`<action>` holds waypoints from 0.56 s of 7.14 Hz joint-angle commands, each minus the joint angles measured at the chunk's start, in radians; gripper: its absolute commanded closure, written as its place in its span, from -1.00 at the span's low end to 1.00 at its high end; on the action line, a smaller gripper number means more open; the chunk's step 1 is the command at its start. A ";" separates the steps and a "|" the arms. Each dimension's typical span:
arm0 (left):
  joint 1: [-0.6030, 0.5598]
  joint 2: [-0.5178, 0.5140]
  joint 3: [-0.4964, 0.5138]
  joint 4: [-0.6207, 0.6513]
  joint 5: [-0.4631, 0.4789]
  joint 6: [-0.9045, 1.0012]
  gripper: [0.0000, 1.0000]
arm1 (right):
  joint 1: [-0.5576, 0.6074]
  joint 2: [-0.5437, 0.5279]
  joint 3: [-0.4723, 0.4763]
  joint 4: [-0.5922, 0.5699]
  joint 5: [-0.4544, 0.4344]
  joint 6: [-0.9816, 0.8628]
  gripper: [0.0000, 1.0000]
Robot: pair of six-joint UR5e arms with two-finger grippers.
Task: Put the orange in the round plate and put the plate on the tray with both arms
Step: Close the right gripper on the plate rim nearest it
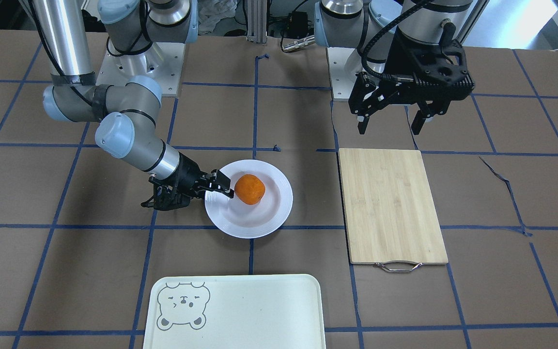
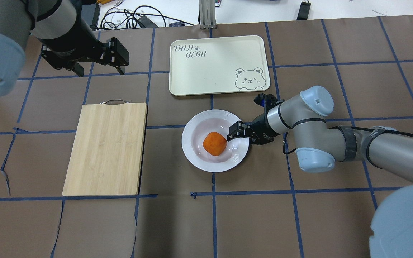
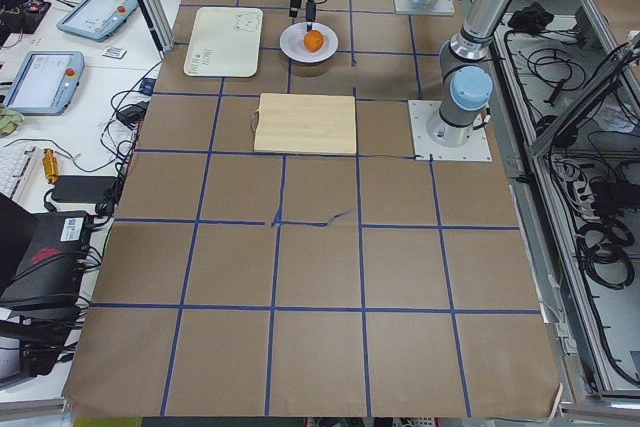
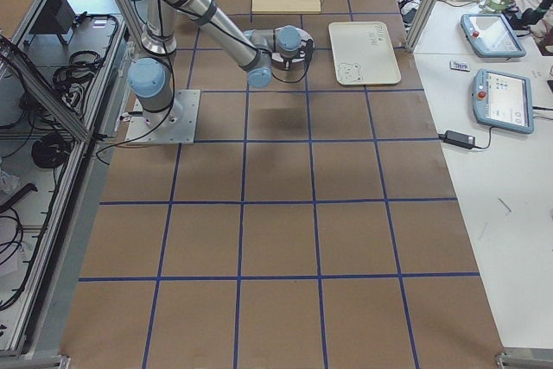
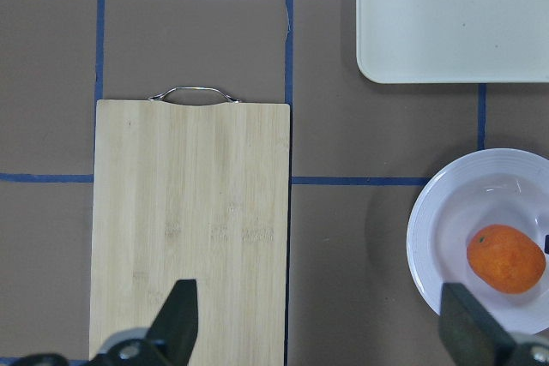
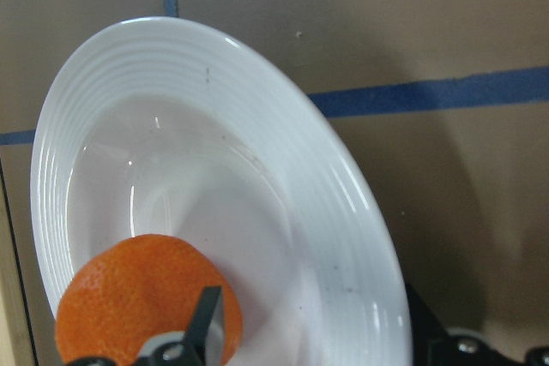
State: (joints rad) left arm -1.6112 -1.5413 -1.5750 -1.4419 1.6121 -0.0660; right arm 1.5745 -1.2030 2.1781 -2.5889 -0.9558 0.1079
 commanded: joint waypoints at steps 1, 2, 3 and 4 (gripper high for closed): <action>0.001 0.001 0.000 0.000 0.000 0.000 -1.00 | 0.001 0.000 0.003 0.000 0.003 0.001 0.60; 0.001 0.001 0.001 0.000 0.002 0.000 -1.00 | 0.001 0.000 0.003 0.009 0.027 0.009 1.00; 0.001 0.003 0.001 0.000 0.000 0.000 -1.00 | 0.001 0.000 0.000 0.009 0.038 0.012 1.00; 0.001 0.001 0.000 0.000 0.000 0.000 -1.00 | -0.001 -0.007 -0.014 0.001 0.064 0.051 1.00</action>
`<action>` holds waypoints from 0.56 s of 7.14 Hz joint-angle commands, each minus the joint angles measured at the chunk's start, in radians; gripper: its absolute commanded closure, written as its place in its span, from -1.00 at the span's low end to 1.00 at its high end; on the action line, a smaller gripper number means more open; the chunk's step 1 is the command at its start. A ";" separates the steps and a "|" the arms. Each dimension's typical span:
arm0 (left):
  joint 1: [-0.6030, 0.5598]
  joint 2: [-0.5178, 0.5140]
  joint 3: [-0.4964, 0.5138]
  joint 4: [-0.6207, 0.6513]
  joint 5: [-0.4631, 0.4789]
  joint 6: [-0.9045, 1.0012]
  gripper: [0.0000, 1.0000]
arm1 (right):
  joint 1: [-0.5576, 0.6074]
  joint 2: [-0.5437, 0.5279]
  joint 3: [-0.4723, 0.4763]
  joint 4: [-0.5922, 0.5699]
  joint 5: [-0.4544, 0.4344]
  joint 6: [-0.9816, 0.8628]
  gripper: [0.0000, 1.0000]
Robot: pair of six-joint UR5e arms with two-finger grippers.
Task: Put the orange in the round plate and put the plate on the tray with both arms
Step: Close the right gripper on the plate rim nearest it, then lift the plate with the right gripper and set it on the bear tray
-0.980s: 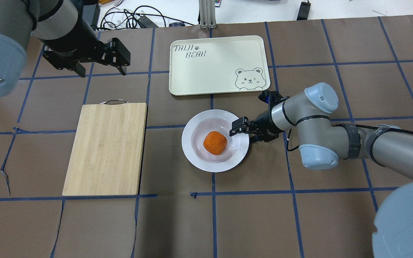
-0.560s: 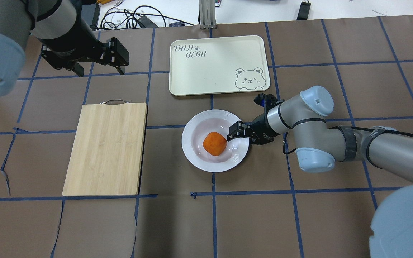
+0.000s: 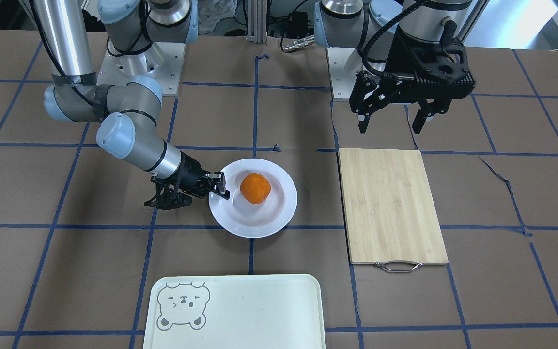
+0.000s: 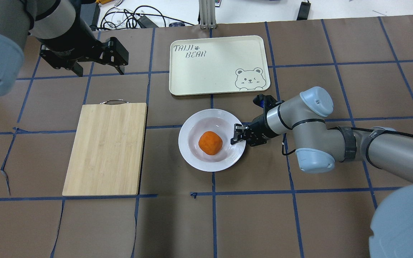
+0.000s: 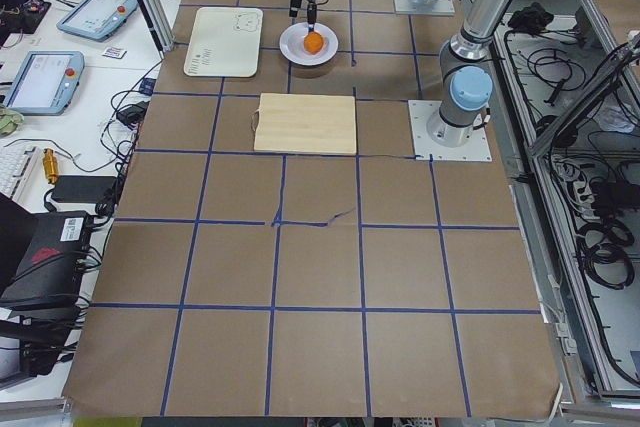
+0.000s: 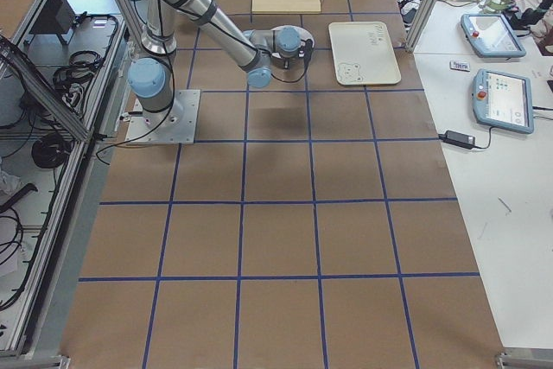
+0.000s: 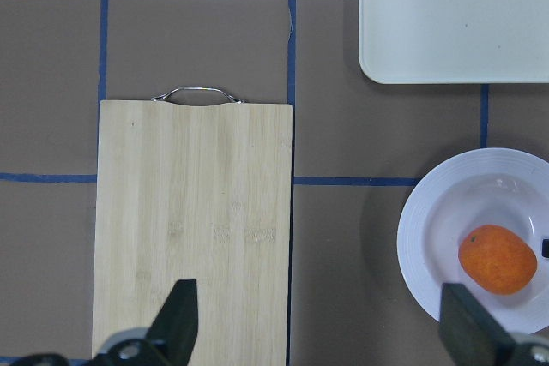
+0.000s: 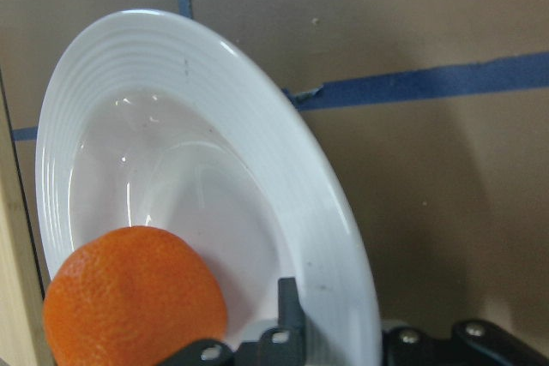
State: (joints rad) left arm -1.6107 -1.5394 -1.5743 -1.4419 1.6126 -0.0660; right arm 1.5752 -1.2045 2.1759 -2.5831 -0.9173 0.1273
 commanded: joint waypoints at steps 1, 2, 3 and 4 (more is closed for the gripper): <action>0.000 0.001 0.000 0.000 0.000 0.000 -1.00 | -0.012 -0.009 -0.090 0.003 0.028 0.070 1.00; 0.000 -0.001 0.000 0.000 0.000 0.000 -1.00 | -0.014 -0.001 -0.182 0.047 0.026 0.098 1.00; 0.000 0.001 0.000 0.000 0.000 0.000 -1.00 | -0.014 0.028 -0.296 0.116 0.014 0.133 1.00; 0.000 0.001 0.000 0.000 0.000 0.000 -1.00 | -0.017 0.119 -0.420 0.144 0.011 0.140 1.00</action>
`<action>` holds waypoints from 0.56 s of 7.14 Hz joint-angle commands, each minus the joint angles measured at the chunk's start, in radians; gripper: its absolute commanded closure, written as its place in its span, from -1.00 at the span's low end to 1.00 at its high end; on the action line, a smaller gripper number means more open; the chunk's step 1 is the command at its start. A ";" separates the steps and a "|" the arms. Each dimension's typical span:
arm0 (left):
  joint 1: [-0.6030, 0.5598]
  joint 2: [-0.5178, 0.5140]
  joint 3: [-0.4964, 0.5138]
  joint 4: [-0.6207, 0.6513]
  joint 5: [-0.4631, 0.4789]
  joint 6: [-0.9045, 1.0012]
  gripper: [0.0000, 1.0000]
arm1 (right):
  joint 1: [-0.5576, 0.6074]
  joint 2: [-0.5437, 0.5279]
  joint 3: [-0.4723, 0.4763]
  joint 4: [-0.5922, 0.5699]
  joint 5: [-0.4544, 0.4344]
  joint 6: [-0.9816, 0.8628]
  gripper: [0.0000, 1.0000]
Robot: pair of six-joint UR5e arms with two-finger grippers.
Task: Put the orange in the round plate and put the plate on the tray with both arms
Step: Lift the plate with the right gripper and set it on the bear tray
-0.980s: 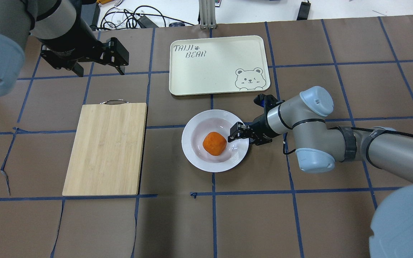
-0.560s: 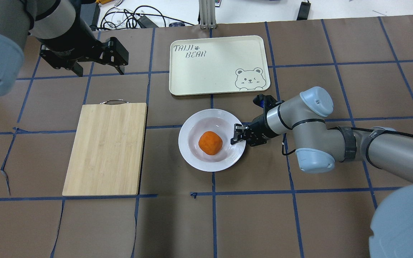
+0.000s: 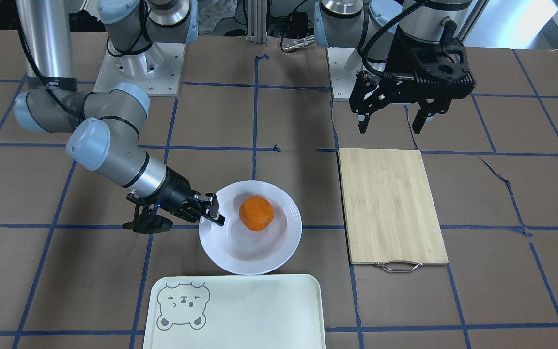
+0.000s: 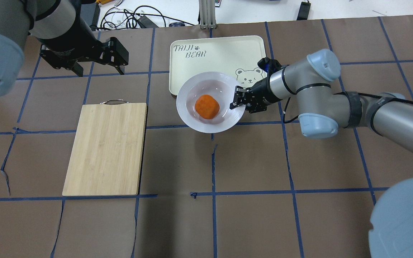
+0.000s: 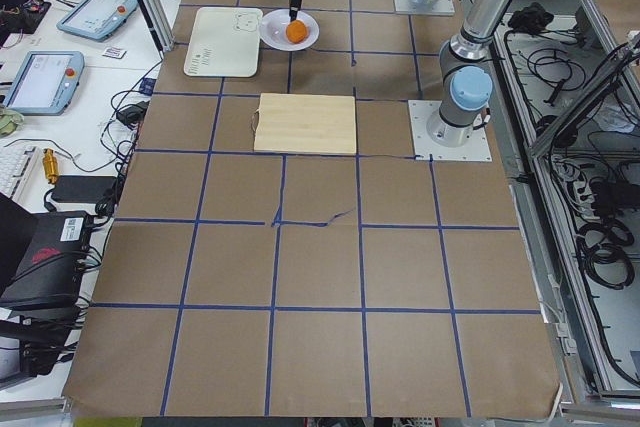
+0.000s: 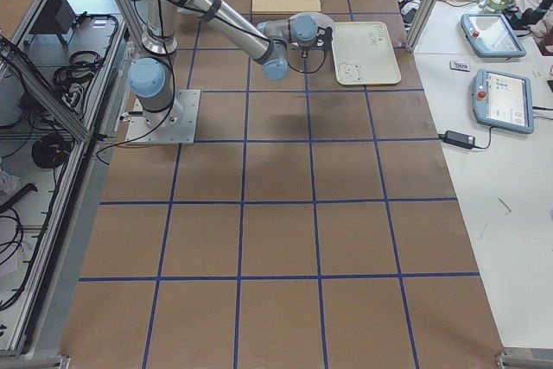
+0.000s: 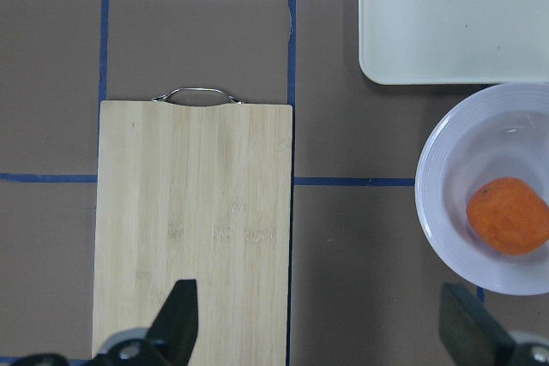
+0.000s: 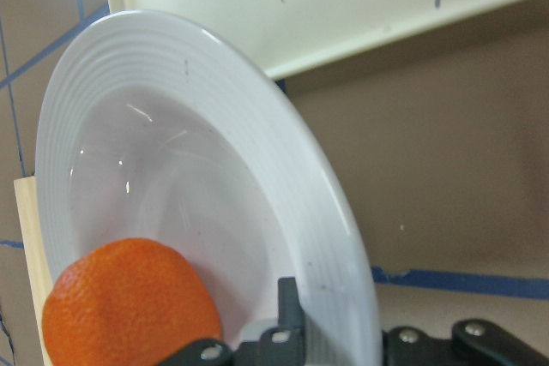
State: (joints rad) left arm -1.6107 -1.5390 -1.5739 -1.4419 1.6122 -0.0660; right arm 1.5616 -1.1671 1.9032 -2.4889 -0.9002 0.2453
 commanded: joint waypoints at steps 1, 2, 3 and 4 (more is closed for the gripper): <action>0.000 -0.001 0.000 0.000 0.000 0.000 -1.00 | -0.003 0.195 -0.280 0.048 -0.006 0.081 1.00; 0.000 -0.001 -0.001 0.000 0.000 0.000 -1.00 | -0.003 0.299 -0.421 0.050 -0.038 0.098 1.00; 0.000 0.000 -0.001 0.000 0.000 0.000 -1.00 | -0.003 0.385 -0.526 0.050 -0.084 0.129 1.00; 0.000 0.000 -0.001 0.000 0.000 0.000 -1.00 | -0.003 0.427 -0.568 0.050 -0.085 0.146 1.00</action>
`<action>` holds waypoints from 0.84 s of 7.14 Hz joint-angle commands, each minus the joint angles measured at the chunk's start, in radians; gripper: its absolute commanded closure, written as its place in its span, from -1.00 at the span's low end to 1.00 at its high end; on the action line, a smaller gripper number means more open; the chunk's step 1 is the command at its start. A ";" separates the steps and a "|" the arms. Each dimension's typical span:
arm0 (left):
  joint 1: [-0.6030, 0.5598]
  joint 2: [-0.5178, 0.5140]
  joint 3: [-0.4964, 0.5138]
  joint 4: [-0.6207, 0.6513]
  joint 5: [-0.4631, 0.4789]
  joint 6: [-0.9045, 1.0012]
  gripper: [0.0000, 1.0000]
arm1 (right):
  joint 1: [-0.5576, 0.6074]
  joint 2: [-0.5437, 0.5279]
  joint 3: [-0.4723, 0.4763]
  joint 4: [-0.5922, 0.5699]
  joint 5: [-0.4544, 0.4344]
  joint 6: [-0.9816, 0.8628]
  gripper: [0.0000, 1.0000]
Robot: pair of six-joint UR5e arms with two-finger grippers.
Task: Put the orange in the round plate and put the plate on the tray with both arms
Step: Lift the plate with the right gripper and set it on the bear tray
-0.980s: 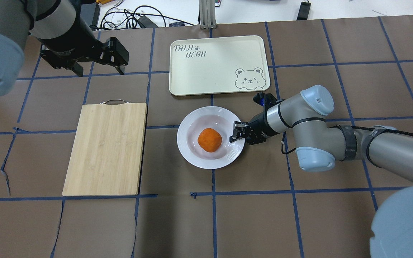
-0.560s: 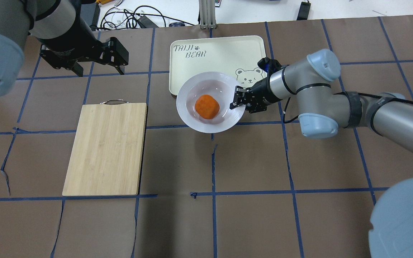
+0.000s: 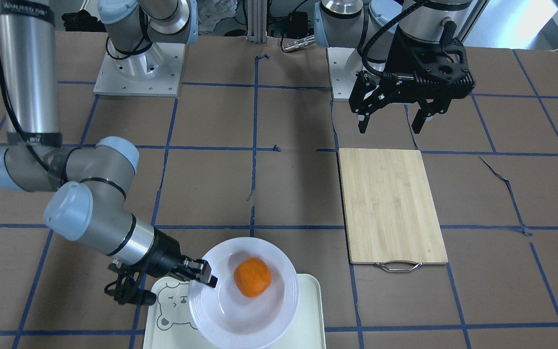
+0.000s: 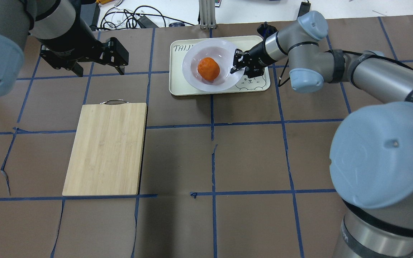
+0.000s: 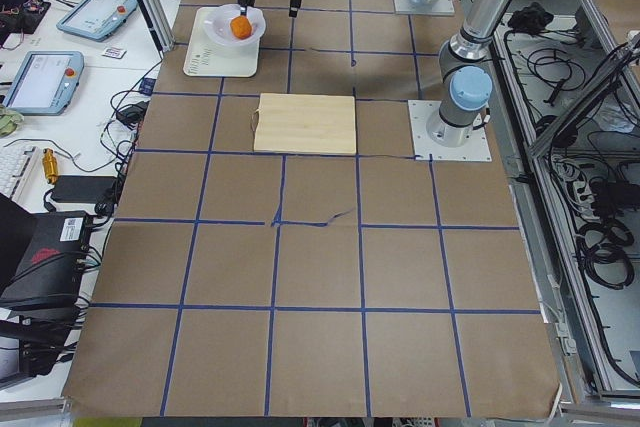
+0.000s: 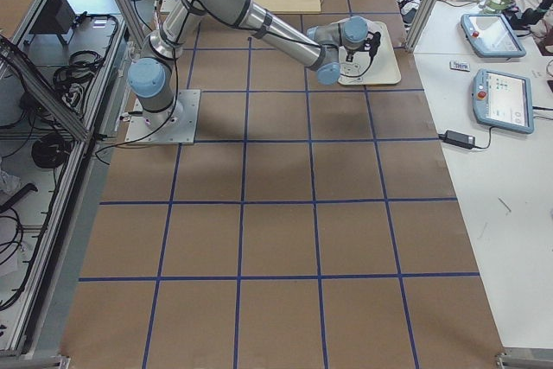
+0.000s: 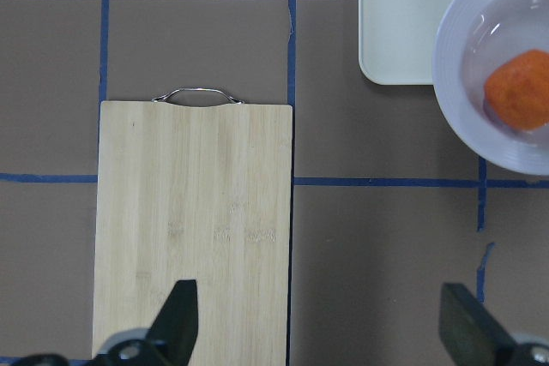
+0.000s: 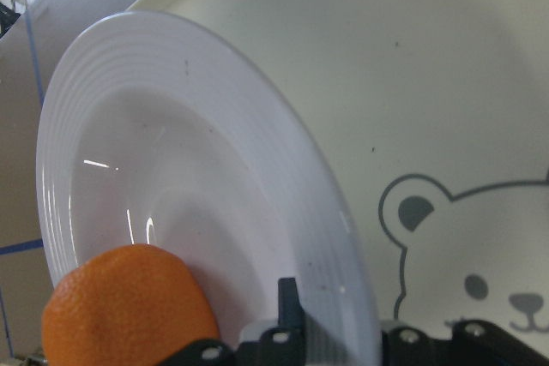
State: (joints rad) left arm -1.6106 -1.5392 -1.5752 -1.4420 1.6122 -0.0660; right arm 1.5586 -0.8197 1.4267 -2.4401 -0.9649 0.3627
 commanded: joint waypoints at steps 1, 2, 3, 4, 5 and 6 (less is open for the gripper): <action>0.000 0.001 0.000 0.000 0.000 0.000 -1.00 | -0.005 0.082 -0.094 0.003 -0.020 0.030 1.00; 0.000 0.001 0.000 0.000 0.000 0.000 -1.00 | -0.008 0.082 -0.089 0.003 -0.024 0.031 0.64; 0.000 0.001 0.000 0.000 0.000 0.000 -1.00 | -0.008 0.080 -0.089 0.003 -0.056 0.060 -0.98; 0.000 0.001 0.000 0.000 0.000 0.000 -1.00 | -0.008 0.073 -0.098 0.004 -0.125 0.052 -1.00; 0.000 0.001 0.000 0.000 0.000 0.000 -1.00 | -0.011 0.065 -0.104 0.033 -0.168 0.039 -1.00; 0.000 0.001 0.000 0.000 0.000 0.000 -1.00 | -0.023 0.027 -0.132 0.140 -0.207 -0.047 -1.00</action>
State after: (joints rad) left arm -1.6107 -1.5386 -1.5754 -1.4419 1.6122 -0.0659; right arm 1.5459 -0.7605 1.3188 -2.3902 -1.1198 0.3844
